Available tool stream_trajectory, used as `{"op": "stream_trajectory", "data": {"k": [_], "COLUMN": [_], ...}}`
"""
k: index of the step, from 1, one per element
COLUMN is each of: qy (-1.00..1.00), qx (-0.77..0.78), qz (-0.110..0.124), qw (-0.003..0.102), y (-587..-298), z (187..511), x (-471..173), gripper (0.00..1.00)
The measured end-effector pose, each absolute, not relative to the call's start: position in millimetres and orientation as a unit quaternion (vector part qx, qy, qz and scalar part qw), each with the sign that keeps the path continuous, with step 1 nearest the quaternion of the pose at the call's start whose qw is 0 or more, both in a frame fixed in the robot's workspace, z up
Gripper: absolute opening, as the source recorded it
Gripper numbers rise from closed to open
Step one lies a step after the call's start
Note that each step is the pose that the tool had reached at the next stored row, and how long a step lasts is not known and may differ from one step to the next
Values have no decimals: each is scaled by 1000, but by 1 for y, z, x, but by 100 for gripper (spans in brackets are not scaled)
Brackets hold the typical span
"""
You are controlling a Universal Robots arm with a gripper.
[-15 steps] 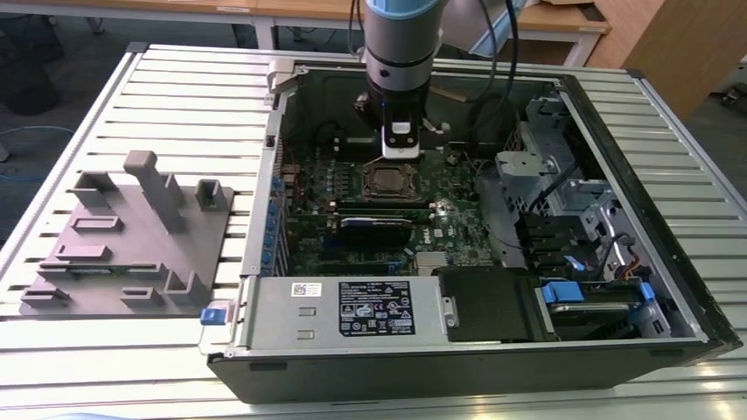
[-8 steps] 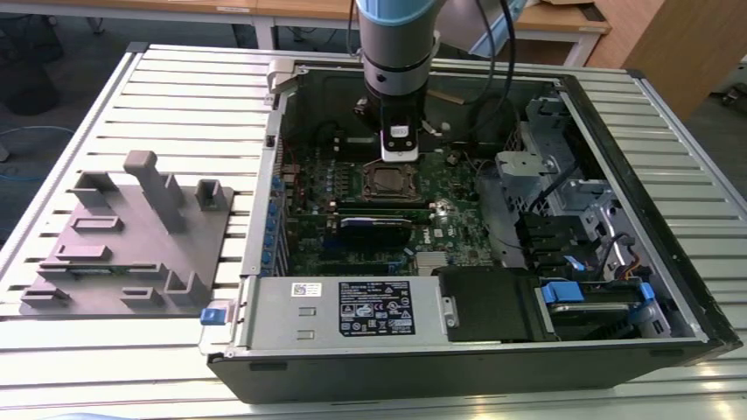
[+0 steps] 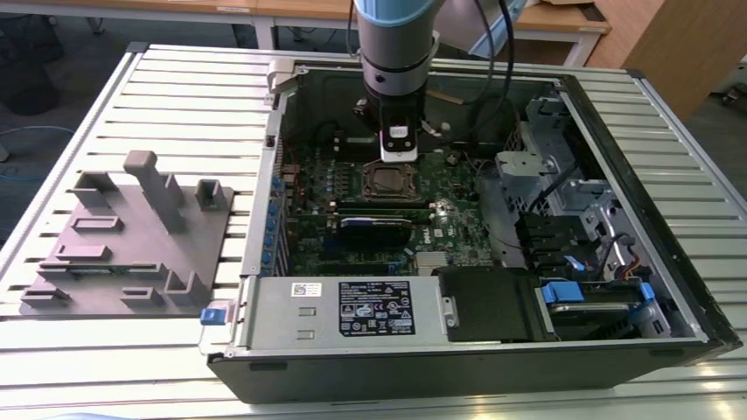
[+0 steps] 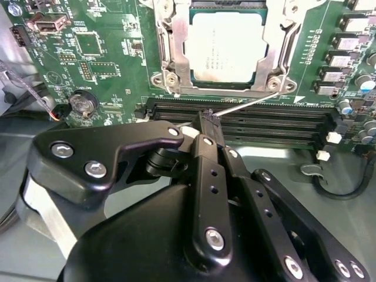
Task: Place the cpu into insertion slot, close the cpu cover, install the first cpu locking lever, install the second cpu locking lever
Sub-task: 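Install the first cpu locking lever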
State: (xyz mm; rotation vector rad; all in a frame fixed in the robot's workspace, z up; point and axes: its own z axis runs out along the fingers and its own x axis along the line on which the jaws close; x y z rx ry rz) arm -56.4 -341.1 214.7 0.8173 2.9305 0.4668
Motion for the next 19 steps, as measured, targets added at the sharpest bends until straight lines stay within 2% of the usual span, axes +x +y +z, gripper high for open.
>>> {"op": "stream_trajectory", "data": {"k": [19], "qy": [952], "qx": [265], "qz": [152], "qw": [35], "y": [-337], "z": [210], "x": [-59], "gripper": [11]}}
